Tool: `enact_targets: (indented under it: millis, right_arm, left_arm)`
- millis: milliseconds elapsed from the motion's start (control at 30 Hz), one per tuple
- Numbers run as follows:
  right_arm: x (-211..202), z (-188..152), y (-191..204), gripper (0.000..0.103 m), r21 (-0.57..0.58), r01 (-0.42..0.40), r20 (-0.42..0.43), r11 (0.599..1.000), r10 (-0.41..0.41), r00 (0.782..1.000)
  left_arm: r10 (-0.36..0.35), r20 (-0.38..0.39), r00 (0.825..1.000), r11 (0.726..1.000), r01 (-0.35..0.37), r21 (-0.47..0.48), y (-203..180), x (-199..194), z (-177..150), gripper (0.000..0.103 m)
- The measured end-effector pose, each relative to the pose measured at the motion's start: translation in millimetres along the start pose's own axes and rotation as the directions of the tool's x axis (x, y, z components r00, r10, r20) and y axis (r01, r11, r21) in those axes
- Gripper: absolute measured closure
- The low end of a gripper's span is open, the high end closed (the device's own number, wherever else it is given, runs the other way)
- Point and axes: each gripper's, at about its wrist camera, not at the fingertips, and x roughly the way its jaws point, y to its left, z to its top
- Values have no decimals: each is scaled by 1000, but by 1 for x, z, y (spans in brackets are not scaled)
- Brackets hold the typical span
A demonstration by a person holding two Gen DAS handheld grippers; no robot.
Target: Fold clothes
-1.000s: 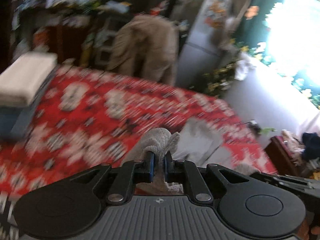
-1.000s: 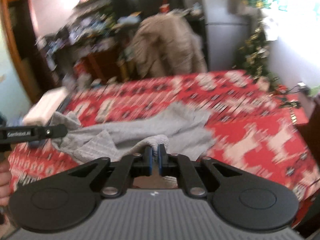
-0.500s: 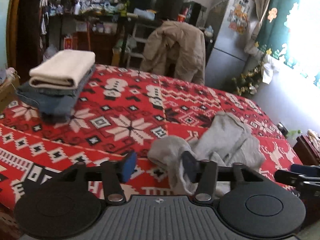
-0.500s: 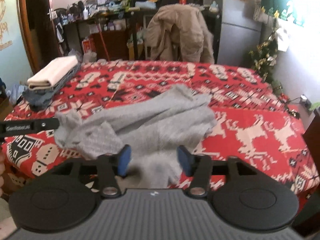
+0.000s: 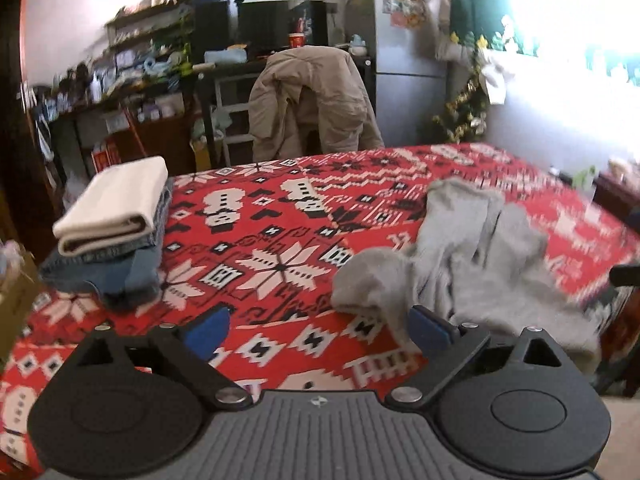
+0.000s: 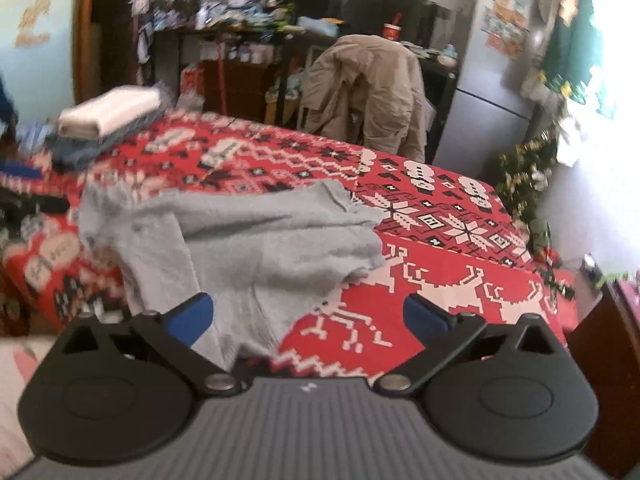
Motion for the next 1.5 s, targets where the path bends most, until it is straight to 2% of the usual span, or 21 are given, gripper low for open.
enact_targets:
  millis: [100,167,233,267,333,433,600,767,900,1000,1133,1233,1333,1400,1500]
  right_arm:
    - [9,-14,9,1,-149,50,-32,988,-56,998]
    - [11,-24,18,8,-247,28,-47,969,-41,998]
    - [12,-33,25,21,-314,-10,-67,949,-12,998]
    - [12,-37,28,24,-332,-37,-79,943,11,997]
    - [10,-42,33,41,-360,-77,-95,930,46,994]
    - [8,-47,44,56,-416,-132,-115,900,92,989]
    - [3,-51,63,58,-530,-185,-112,827,148,983]
    - [10,-53,82,58,-646,-173,-101,744,141,985]
    - [14,-48,92,62,-693,-184,-92,697,168,981]
    - [21,-48,99,89,-731,-190,-111,655,160,981]
    - [24,-33,91,92,-639,-202,-123,742,160,979]
    - [23,-11,64,93,-477,-107,-64,872,87,994]
    - [23,11,22,93,-251,-20,-36,968,12,999]
    - [24,23,-6,93,-105,30,-30,994,-34,999]
    - [25,32,-29,93,-29,89,-17,996,-90,996]
  left_arm:
    - [22,-8,1000,997,-22,73,0,6,-8,12]
    - [43,-19,999,995,-42,89,1,11,-11,14]
    - [42,-42,998,995,-38,90,2,15,-11,14]
    - [36,-51,998,995,-32,90,3,17,-11,14]
    - [9,-50,999,996,-4,94,4,18,-11,14]
    - [-22,-56,998,994,28,108,2,18,-10,14]
    - [-41,-80,996,994,49,102,-1,20,-10,12]
    - [-36,-70,997,994,43,97,-1,17,-13,12]
    - [-34,-71,997,995,41,96,0,14,-14,12]
    - [-35,-72,997,995,42,95,2,12,-14,12]
    - [-36,-52,998,994,41,102,1,8,-10,12]
    - [-46,-40,998,992,50,112,0,5,-7,12]
    - [-56,-37,998,990,60,130,-5,7,-6,13]
    - [-66,-40,997,987,71,142,-9,9,-6,13]
    - [-84,-38,996,979,89,182,-18,10,-7,14]
